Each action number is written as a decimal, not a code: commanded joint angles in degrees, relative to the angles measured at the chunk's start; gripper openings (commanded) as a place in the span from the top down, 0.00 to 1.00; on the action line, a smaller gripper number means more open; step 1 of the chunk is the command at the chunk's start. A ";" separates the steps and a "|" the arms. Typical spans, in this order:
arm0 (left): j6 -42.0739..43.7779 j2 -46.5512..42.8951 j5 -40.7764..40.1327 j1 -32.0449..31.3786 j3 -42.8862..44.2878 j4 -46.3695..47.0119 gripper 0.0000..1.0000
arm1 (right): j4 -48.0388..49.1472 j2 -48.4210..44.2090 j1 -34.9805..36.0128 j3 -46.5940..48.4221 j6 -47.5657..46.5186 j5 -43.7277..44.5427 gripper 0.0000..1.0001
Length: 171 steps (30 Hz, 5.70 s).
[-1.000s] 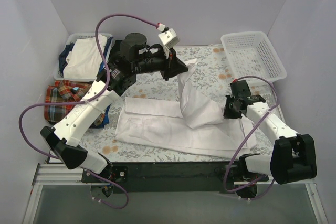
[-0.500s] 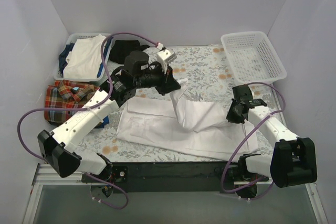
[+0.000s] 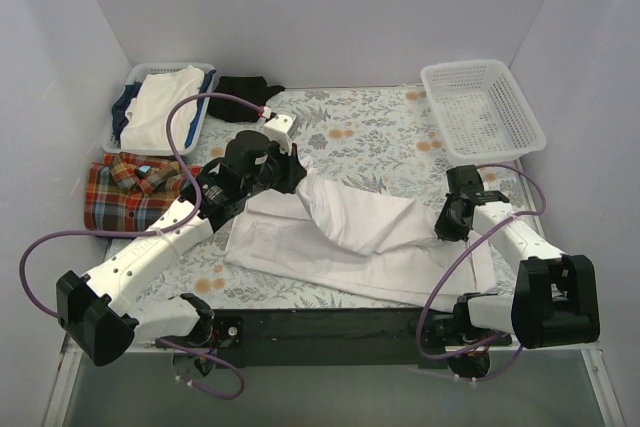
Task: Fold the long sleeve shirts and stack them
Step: Fold the shirt
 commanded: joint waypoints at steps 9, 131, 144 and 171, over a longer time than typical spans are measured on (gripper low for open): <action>-0.52 0.72 1.45 0.13 4.27 4.17 1.00 | 1.46 -6.51 -0.69 2.34 -3.24 -1.07 0.45; 2.91 0.63 -5.67 0.22 5.25 5.14 1.00 | 0.75 14.32 15.21 12.89 -0.42 -4.94 0.78; -5.08 -1.99 -3.12 0.22 -5.54 0.66 1.00 | 1.03 22.39 15.30 28.18 -5.88 -12.04 0.68; -8.87 -2.18 -8.31 0.31 -7.33 -2.77 1.00 | -7.50 43.05 17.94 45.59 -8.96 -8.03 0.50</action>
